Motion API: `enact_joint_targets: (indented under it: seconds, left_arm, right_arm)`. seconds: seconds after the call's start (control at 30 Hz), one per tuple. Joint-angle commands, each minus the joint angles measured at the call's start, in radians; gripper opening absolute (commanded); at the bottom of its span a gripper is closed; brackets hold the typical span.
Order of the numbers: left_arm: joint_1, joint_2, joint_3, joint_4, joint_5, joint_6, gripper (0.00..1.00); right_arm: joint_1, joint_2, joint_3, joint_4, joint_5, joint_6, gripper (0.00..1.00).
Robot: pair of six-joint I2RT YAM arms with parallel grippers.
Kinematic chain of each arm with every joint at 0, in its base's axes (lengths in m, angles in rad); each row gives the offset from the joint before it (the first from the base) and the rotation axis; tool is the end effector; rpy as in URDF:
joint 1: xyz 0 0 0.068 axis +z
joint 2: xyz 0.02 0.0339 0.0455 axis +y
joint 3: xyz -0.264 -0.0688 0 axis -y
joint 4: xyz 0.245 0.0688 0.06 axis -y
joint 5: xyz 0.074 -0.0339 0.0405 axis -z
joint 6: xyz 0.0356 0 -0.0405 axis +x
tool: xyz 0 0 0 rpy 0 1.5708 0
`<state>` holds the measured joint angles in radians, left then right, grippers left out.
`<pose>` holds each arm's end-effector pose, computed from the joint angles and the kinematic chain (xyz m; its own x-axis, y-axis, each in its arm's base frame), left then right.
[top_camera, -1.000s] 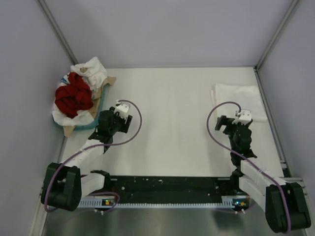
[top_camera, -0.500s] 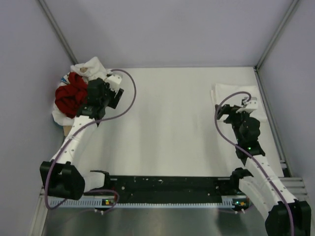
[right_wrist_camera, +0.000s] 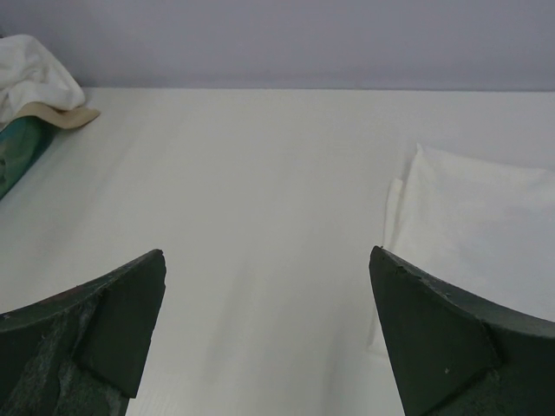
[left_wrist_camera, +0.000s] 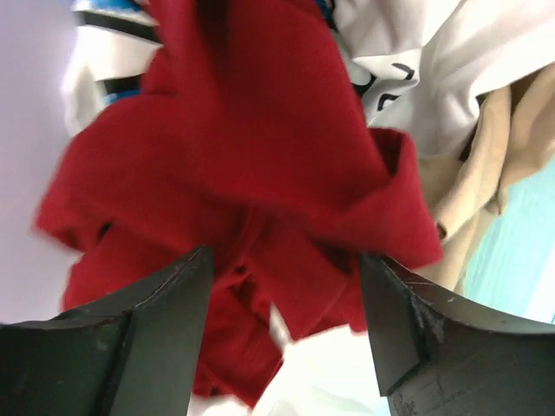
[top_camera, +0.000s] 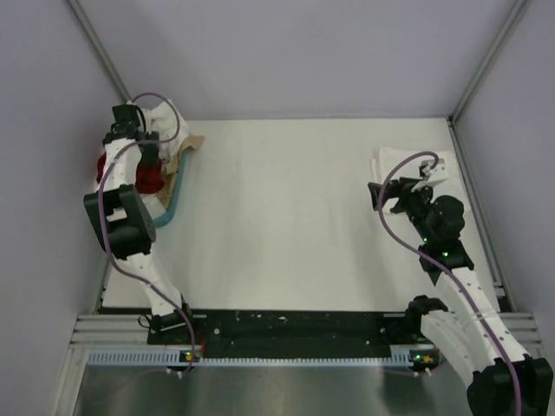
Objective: Fold and stack the t-shirts
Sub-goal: Grab crumpled tshirt from bin with the left arm
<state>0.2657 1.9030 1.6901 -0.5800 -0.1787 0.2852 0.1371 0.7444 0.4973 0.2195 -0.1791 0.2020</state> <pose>0.4178 0.1203 0.2923 -0.7662 0.0784 -0.6378 -0.1701 0.9324 0.3190 0.1844 0.0318 0.2876 -0.0892 0.1870 -0.9783 -0.2991 0.9319 0.2054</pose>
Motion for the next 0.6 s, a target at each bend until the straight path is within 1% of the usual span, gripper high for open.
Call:
enact_joint_targets:
  seconds: [0.0,0.07,0.1,0.13,0.17,0.27,0.33,0.37,0.4,0.43,0.47,0.5,0.57]
  left_arm:
    - [-0.013,0.161,0.167,-0.127,-0.021,-0.044,0.67]
    - [-0.003,0.177,0.209,-0.141,-0.03,-0.061,0.52]
    - [0.007,0.165,0.204,-0.139,-0.021,-0.073,0.4]
    - [0.012,0.139,0.186,-0.12,-0.013,-0.075,0.14]
    - [0.017,0.108,0.159,-0.095,-0.013,-0.08,0.0]
    - [0.017,-0.023,0.074,-0.023,-0.019,-0.063,0.0]
    - [0.017,-0.12,0.037,-0.011,-0.012,-0.052,0.0]
    - [0.017,-0.193,0.02,-0.009,-0.002,-0.041,0.0]
    - [0.017,-0.226,0.002,-0.004,0.005,-0.031,0.0]
    - [0.017,-0.305,-0.016,0.002,0.021,-0.018,0.0]
    - [0.017,-0.343,-0.045,0.011,0.039,-0.006,0.0]
    - [0.017,-0.426,-0.078,0.023,0.059,0.005,0.0]
    - [0.017,-0.557,-0.162,0.057,0.114,0.034,0.0]
  right_arm:
    - [0.002,-0.002,-0.005,0.046,-0.025,-0.029,0.99]
    - [0.001,-0.01,0.01,0.014,-0.02,-0.041,0.99]
    - [0.002,-0.014,0.015,0.003,-0.016,-0.047,0.99]
    - [0.002,-0.02,0.015,-0.002,-0.013,-0.049,0.99]
    - [0.002,-0.025,0.014,0.0,-0.01,-0.05,0.99]
    - [0.002,-0.033,0.009,0.007,-0.007,-0.05,0.99]
    - [0.002,-0.031,0.01,0.007,-0.01,-0.05,0.99]
    - [0.002,-0.03,0.012,0.007,-0.014,-0.047,0.99]
    - [0.002,-0.028,0.014,0.007,-0.017,-0.046,0.99]
    - [0.001,-0.028,0.015,0.007,-0.022,-0.044,0.99]
    - [0.001,-0.028,0.017,0.007,-0.023,-0.042,0.99]
    - [0.002,-0.028,0.018,0.007,-0.023,-0.042,0.99]
    - [0.001,-0.028,0.021,0.012,-0.031,-0.039,0.99]
